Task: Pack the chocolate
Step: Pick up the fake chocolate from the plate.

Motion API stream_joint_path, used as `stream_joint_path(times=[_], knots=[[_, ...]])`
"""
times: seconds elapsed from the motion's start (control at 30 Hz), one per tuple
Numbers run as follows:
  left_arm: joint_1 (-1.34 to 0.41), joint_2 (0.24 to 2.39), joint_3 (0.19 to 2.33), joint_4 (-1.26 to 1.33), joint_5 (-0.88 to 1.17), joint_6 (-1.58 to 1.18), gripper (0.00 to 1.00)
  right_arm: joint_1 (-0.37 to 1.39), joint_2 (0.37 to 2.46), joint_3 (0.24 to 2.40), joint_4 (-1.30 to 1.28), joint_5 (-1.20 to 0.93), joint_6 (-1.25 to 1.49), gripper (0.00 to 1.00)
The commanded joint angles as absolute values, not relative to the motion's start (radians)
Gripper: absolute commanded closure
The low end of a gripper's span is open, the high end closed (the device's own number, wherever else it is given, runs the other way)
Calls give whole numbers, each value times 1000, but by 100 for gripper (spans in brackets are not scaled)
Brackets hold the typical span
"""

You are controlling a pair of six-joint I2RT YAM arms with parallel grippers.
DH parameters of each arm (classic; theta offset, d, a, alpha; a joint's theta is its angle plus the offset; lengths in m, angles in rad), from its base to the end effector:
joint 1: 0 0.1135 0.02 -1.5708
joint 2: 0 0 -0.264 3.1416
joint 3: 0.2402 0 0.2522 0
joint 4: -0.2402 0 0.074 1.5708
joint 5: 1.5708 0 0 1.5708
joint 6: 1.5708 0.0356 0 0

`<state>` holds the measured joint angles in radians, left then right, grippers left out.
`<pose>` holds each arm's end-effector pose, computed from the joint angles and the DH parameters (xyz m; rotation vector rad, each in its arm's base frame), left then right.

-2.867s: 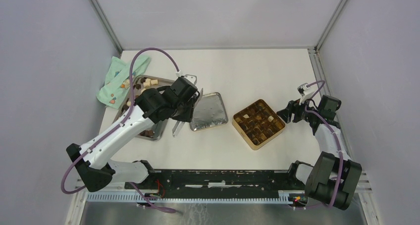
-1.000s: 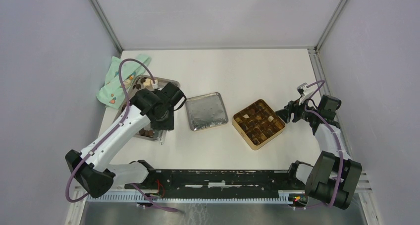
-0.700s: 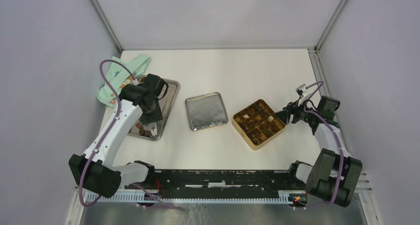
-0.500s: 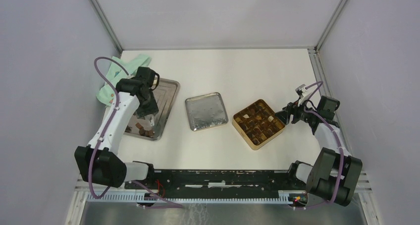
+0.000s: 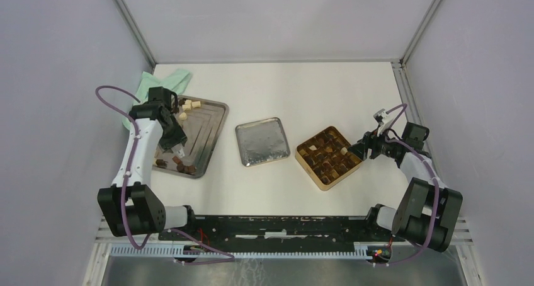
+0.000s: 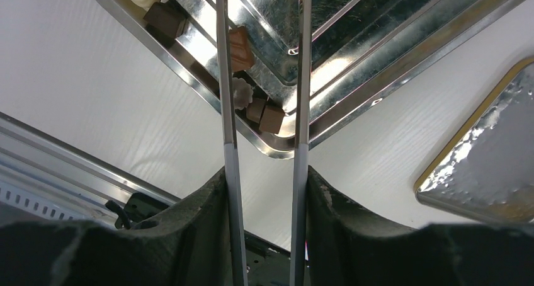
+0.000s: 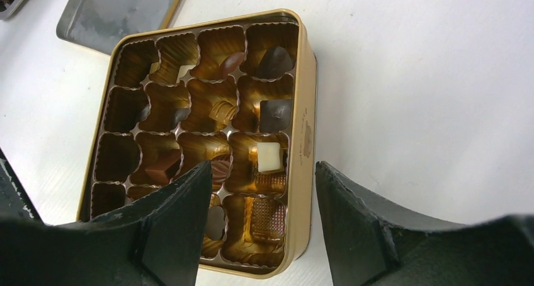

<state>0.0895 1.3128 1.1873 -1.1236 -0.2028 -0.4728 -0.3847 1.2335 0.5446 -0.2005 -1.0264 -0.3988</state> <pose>0.2360 0.0284 0.2943 -0.8160 2.6599 0.1919 0.2136 -0.0536 0.1814 -0.4207 2.0312 0.7842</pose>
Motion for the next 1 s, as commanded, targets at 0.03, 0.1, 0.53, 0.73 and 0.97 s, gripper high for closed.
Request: stream_joint_path(times=[0.03, 0.1, 0.53, 0.73, 0.97], knots=[[118, 1301, 1167, -1044, -187, -427, 51, -390, 1245, 598, -215, -1058, -434, 33], [124, 1299, 1154, -1037, -192, -435, 51, -390, 1244, 598, -215, -1057, -435, 33], [137, 1273, 1058, -1009, -151, -465, 52, -390, 1250, 600, -216, -1060, -437, 33], [140, 1283, 1064, -995, -192, -453, 52, -390, 1248, 602, -222, -1061, -443, 33], [169, 1317, 1074, -959, -177, -439, 53, -390, 1252, 603, -227, -1061, -449, 33]])
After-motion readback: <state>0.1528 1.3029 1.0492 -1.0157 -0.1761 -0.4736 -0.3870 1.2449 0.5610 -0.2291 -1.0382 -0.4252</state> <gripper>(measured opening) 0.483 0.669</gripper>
